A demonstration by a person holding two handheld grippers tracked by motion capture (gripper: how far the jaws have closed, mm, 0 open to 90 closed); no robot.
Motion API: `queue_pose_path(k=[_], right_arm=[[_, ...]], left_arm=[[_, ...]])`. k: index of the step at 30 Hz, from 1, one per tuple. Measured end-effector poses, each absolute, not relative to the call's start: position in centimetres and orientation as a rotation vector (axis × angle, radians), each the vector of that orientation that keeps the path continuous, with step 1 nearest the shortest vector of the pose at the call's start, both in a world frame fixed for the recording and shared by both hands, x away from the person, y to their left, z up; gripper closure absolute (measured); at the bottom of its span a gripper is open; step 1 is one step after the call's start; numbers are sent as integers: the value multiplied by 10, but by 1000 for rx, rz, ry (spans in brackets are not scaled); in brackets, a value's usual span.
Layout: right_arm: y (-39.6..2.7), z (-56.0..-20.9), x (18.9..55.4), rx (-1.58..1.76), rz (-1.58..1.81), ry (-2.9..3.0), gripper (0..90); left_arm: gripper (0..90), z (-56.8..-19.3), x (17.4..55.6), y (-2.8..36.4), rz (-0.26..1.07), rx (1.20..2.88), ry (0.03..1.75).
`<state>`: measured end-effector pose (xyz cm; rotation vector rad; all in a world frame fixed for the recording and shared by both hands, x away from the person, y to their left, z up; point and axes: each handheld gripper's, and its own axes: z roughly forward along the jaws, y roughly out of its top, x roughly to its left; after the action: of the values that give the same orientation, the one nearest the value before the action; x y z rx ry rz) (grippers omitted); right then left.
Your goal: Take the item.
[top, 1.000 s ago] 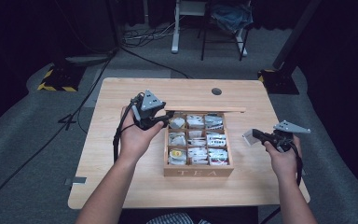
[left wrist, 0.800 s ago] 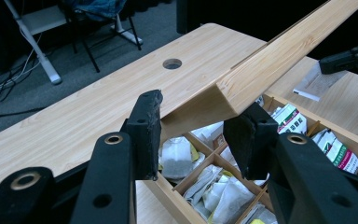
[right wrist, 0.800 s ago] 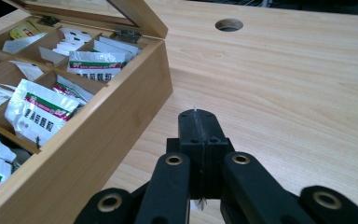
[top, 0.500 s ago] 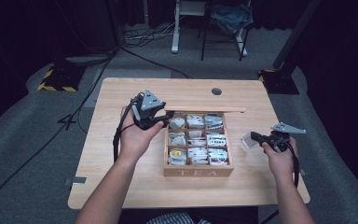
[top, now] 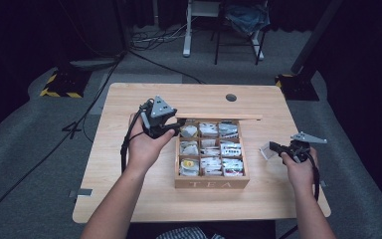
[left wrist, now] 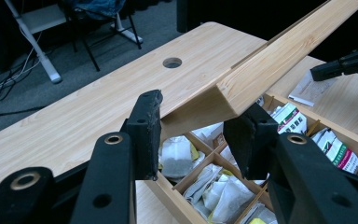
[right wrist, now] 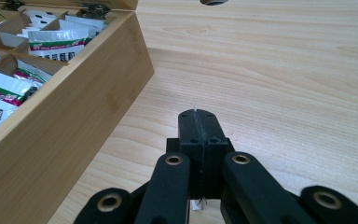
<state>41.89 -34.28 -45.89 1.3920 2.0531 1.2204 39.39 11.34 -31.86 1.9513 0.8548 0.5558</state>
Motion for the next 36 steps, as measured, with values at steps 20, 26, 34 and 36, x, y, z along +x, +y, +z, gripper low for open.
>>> queue_pose_path(k=[20,26,34,36], right_arm=[[-352,-467,424,1350,1064,2001,728],[-355,-465,423,1349,1073,1959,636],[-355,-448,414,1328,1158,1957,561],[-354,-442,411,1318,1179,1965,546]], left_arm=[[571,-320,393,114,552,1951,850],[571,-320,393,114,550,1952,850],[571,-320,393,114,550,1955,846],[571,-320,393,114,548,1955,846]])
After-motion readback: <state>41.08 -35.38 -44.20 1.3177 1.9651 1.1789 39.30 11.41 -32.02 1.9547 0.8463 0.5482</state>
